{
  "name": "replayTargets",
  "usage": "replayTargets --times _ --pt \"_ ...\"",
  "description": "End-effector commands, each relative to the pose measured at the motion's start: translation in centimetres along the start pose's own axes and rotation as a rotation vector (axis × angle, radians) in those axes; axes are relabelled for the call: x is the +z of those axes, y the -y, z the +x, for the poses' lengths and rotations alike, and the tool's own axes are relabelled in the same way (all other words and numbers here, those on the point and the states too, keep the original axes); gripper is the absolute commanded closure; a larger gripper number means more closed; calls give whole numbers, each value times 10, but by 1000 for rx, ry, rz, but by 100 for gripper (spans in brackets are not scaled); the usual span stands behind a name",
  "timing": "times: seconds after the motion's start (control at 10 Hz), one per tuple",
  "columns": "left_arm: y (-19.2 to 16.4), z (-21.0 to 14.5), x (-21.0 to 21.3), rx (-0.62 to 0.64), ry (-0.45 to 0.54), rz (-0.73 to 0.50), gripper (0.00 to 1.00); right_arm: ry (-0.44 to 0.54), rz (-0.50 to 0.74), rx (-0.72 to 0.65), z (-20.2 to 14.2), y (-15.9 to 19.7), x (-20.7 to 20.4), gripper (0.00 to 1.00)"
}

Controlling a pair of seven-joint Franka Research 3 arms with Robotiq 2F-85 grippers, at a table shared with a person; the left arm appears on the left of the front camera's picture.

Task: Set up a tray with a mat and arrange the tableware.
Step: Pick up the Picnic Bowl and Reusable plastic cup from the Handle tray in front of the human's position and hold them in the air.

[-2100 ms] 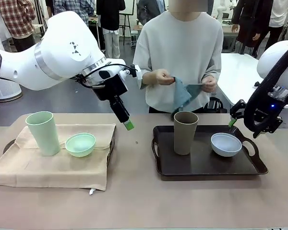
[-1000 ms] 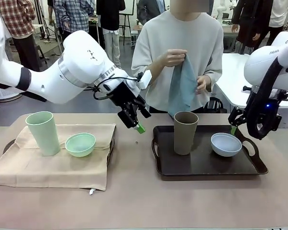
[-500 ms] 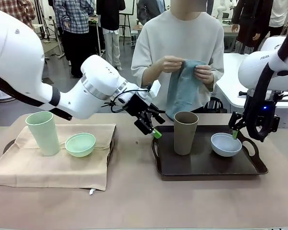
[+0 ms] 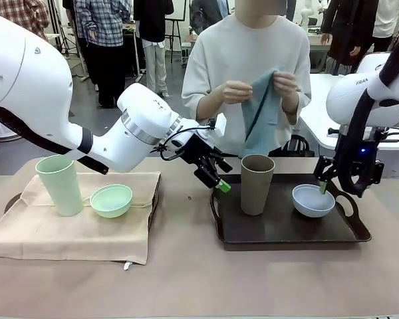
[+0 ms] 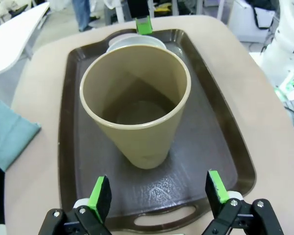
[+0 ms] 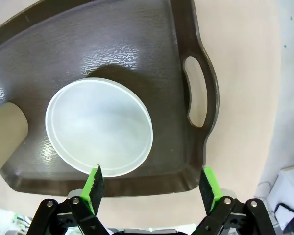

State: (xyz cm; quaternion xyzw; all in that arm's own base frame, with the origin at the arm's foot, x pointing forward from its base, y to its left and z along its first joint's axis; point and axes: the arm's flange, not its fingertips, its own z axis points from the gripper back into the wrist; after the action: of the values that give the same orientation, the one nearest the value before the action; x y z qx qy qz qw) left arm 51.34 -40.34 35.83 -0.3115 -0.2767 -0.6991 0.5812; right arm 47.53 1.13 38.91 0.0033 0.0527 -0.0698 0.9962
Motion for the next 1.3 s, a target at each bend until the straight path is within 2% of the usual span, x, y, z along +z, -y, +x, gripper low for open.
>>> replayTargets --times 0.0,0.1,0.6,0.9,1.2 --pt "0 0 0 2 0 2 0 1 0 -1 0 0 0 0" --pt "-1 -9 -10 50 -14 -20 0 -11 16 5 7 -2 -5 0" --pt "-2 -34 -50 78 33 -38 0 54 68 42 16 -1 -28 0" --pt "-1 -35 -70 85 79 -33 0 77 73 41 23 -9 -45 0" --pt "-5 -31 -82 68 83 -24 0 91 94 43 23 -10 -54 0"
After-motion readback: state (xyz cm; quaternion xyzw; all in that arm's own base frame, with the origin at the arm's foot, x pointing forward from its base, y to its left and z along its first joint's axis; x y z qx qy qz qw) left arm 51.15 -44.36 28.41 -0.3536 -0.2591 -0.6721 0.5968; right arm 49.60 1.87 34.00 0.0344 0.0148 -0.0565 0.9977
